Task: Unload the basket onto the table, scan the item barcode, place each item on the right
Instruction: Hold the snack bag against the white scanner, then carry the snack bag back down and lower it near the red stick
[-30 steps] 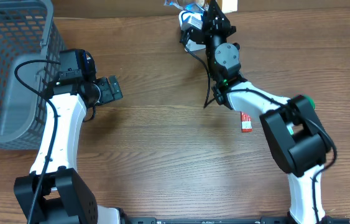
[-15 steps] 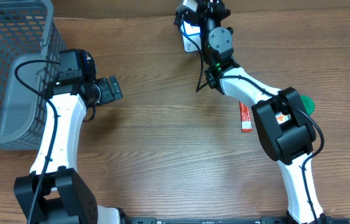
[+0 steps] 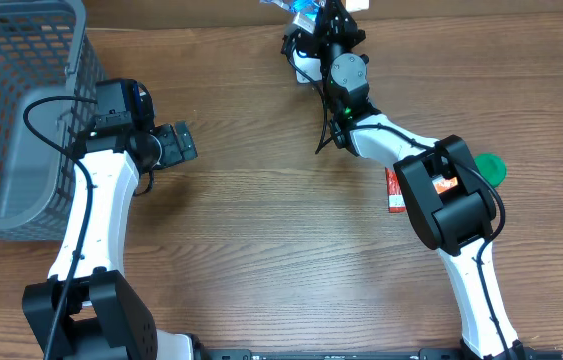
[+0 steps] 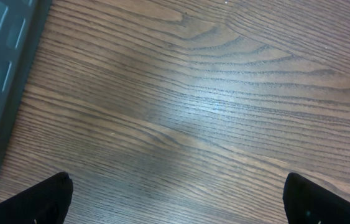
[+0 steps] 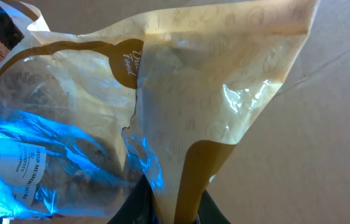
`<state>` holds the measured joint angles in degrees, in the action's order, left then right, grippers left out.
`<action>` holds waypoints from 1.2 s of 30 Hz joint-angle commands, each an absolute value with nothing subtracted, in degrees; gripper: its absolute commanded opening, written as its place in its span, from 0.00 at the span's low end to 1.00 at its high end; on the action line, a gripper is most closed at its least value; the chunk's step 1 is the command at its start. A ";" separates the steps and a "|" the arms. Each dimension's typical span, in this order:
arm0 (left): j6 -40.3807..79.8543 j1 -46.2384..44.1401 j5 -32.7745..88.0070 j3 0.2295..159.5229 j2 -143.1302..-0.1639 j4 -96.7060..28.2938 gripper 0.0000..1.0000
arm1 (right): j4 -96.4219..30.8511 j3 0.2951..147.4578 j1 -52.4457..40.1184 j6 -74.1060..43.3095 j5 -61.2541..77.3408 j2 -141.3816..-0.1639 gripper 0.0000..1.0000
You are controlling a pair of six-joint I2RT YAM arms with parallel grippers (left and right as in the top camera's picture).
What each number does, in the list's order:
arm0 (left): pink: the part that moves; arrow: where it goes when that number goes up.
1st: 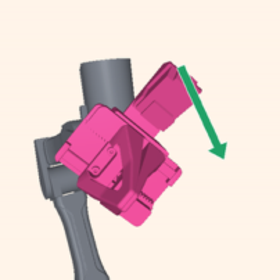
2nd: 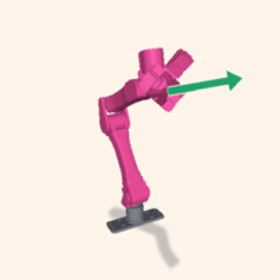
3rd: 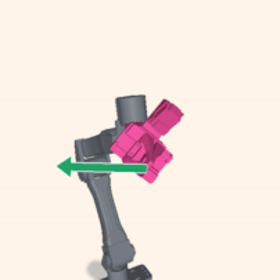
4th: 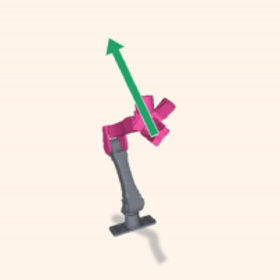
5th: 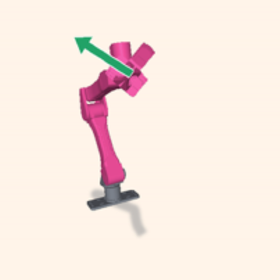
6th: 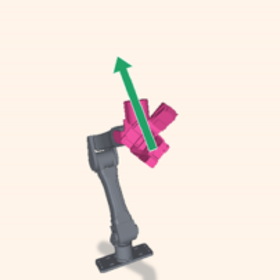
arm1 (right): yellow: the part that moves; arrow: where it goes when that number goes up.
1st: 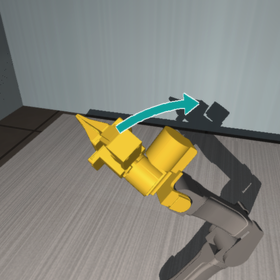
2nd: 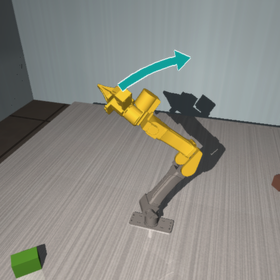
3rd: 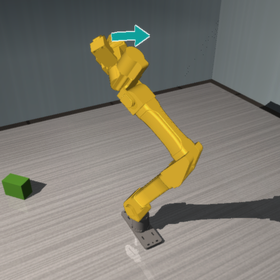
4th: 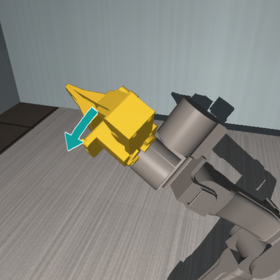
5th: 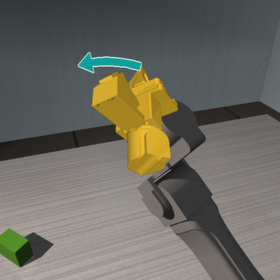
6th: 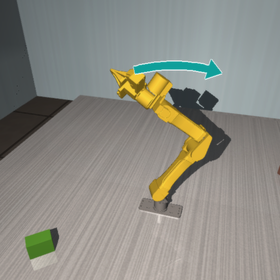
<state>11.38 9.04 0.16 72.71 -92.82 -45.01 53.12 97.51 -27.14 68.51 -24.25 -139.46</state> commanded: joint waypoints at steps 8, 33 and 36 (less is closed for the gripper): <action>10.28 8.97 -0.19 73.65 -92.14 -44.93 1.00 | 52.38 99.44 -27.33 66.89 -28.49 -140.33 0.04; 10.28 8.97 -0.19 73.65 -92.14 -44.93 1.00 | 50.24 99.44 -30.33 65.98 -36.21 -138.06 0.03; 10.28 8.97 -0.21 73.65 -92.14 -44.95 1.00 | 42.98 99.44 -31.53 63.55 -36.36 -134.34 0.03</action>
<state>11.38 9.04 0.16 72.71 -92.82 -45.01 46.39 97.93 -29.71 66.59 -34.17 -139.44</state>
